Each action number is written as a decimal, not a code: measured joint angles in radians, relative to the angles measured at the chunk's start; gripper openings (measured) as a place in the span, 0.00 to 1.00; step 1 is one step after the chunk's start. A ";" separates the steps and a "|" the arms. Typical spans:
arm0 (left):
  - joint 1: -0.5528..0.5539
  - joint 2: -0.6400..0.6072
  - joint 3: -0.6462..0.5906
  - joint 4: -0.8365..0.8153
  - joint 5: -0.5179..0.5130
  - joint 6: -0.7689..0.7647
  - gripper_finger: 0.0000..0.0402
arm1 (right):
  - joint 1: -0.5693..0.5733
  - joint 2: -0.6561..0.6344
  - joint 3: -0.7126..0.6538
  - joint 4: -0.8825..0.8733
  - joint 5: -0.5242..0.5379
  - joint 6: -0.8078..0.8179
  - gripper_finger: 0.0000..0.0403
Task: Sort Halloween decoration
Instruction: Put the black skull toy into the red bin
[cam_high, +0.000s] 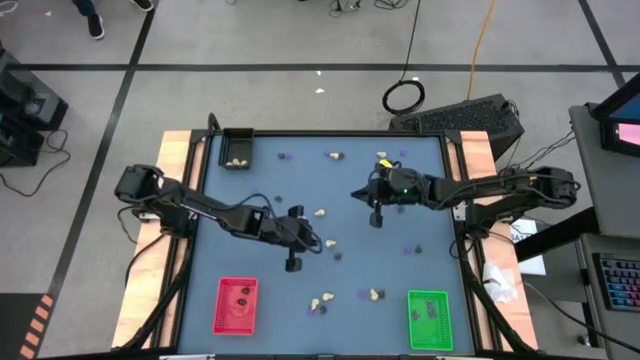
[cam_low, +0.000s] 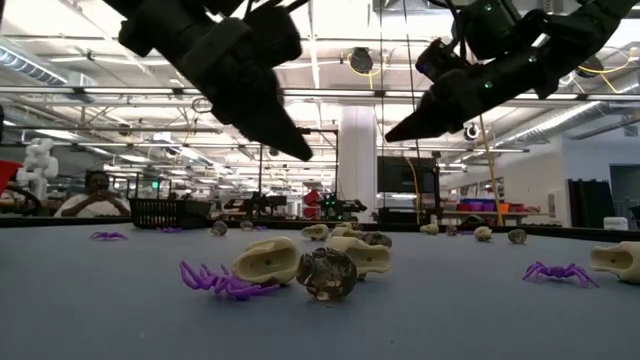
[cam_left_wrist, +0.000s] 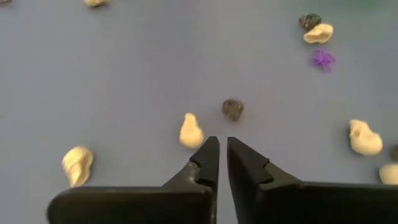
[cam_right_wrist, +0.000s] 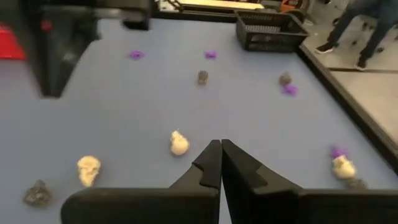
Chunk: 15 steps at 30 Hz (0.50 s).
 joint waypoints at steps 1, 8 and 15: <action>-0.006 0.016 0.013 0.004 -0.001 -0.003 0.10 | -0.005 0.000 0.000 0.004 0.000 -0.007 0.00; -0.037 0.159 0.107 0.077 -0.003 0.026 0.27 | -0.031 0.000 0.000 0.004 -0.003 -0.041 0.00; -0.020 0.295 0.193 0.088 0.009 0.024 0.42 | -0.031 0.001 0.000 -0.013 -0.003 -0.053 0.00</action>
